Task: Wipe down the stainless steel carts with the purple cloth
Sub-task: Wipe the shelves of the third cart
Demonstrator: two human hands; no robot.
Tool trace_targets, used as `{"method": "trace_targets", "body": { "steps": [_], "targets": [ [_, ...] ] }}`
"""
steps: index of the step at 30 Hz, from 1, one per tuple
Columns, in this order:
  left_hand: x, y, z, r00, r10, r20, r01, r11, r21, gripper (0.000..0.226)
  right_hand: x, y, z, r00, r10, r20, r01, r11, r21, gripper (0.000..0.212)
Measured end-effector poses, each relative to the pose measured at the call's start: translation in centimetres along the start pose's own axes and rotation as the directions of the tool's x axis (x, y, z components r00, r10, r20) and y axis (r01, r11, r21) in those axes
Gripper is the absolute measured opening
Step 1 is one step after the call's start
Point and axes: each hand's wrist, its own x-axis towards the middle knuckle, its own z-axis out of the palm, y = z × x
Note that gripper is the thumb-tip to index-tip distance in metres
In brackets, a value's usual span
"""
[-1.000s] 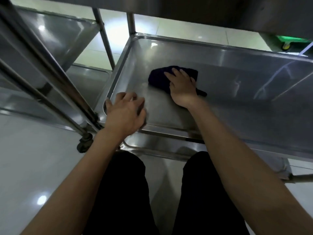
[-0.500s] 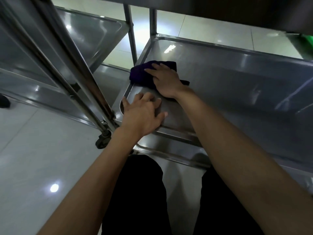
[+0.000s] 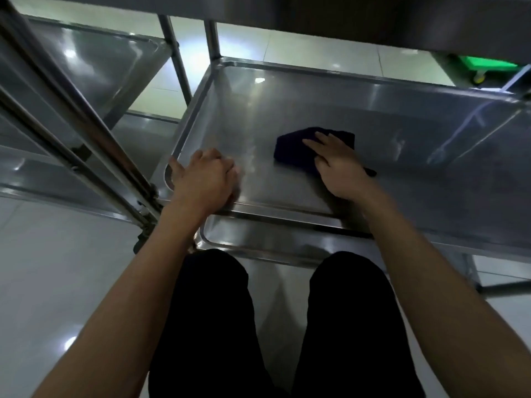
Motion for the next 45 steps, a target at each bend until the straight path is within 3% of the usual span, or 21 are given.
{"method": "trace_targets", "body": {
  "steps": [4,10,14,19,27,45],
  "targets": [
    [-0.5,4.5,0.2,1.0,0.017,0.017,-0.017,1.0,-0.001,0.046,-4.6,3.9,-1.5,0.998,0.029,-0.06,-0.028,0.999,0.022,0.048],
    [-2.8,16.9,2.3,0.934,0.35,-0.069,-0.357,0.916,-0.182,0.041,-10.2,8.6,-3.5,0.987,0.116,-0.112,-0.119,0.993,-0.021,0.046],
    [-4.5,21.4,4.3,0.877,0.479,-0.032,-0.48,0.87,-0.111,0.05,-13.6,11.1,-4.3,0.972,0.195,-0.134,-0.194,0.981,0.025,0.047],
    [-4.7,21.7,5.6,0.875,0.481,-0.048,-0.483,0.875,-0.03,0.049,-15.7,11.9,-4.0,0.958,0.212,-0.193,-0.204,0.977,0.059,0.046],
    [-3.8,20.0,5.6,0.889,0.443,-0.116,-0.456,0.88,-0.136,0.048,-15.3,10.5,-2.9,0.946,0.215,-0.244,-0.189,0.974,0.127,0.047],
    [-0.7,17.2,4.1,0.932,0.354,-0.077,-0.362,0.898,-0.248,0.052,-13.6,9.0,-1.2,0.938,0.162,-0.305,-0.1,0.973,0.209,0.038]
  ]
}}
